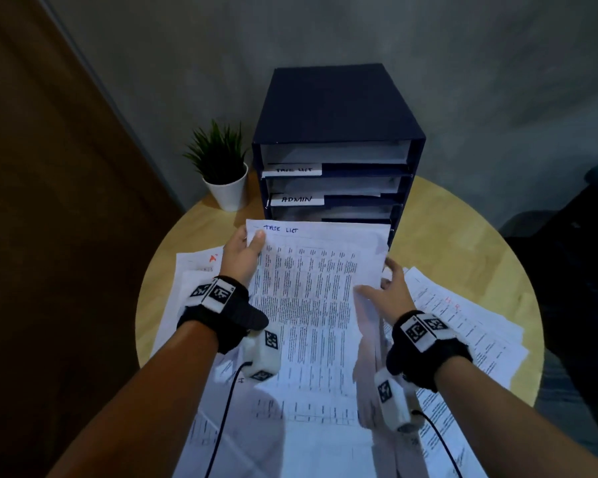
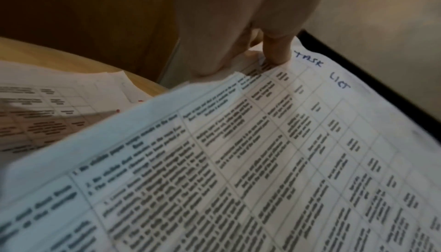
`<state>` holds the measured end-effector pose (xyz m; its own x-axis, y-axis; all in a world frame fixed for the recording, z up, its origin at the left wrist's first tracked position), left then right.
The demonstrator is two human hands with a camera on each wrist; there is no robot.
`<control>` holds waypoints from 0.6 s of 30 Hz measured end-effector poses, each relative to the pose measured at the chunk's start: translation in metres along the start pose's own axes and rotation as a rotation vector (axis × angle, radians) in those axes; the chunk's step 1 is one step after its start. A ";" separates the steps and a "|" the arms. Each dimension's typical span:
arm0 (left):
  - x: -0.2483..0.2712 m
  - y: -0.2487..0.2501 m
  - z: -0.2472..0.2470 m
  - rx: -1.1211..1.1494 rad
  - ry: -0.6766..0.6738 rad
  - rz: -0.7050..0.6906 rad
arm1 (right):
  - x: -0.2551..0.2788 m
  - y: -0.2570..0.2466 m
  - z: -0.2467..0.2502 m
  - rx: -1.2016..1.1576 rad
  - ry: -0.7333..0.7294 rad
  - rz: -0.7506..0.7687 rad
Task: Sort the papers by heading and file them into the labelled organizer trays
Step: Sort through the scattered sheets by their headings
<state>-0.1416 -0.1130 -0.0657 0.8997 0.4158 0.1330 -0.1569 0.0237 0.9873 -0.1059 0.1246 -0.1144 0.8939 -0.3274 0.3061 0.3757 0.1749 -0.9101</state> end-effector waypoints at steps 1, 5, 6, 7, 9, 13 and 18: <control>0.000 0.004 0.003 0.025 0.020 0.008 | 0.004 -0.001 0.000 0.025 -0.041 0.002; -0.005 0.016 0.014 0.097 0.117 0.019 | 0.022 -0.002 0.002 0.087 -0.213 -0.007; -0.006 0.018 0.017 0.126 0.142 0.033 | 0.025 -0.001 0.003 0.077 -0.243 -0.017; -0.007 0.021 0.019 0.153 0.164 0.051 | 0.027 0.001 0.004 0.062 -0.269 -0.023; -0.007 0.024 0.022 0.201 0.184 0.086 | 0.029 0.004 0.006 0.035 -0.286 -0.040; 0.001 0.022 0.021 0.114 0.111 0.154 | 0.030 0.004 0.012 -0.038 -0.210 -0.094; 0.020 -0.001 0.012 -0.108 -0.201 0.231 | 0.026 -0.012 0.024 -0.050 -0.128 -0.132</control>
<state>-0.1188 -0.1152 -0.0629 0.8963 0.2334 0.3772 -0.3986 0.0506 0.9157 -0.0810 0.1359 -0.0886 0.8627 -0.2231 0.4539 0.4821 0.0912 -0.8714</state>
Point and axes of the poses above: each hand's wrist, its own x-axis away from the middle knuckle, its own z-axis out of the back of the hand, y = z × x, the point moved 3 cm from there along -x, towards the middle knuckle, and after that the axes turned 10 degrees about y, right-handed, at the moved point
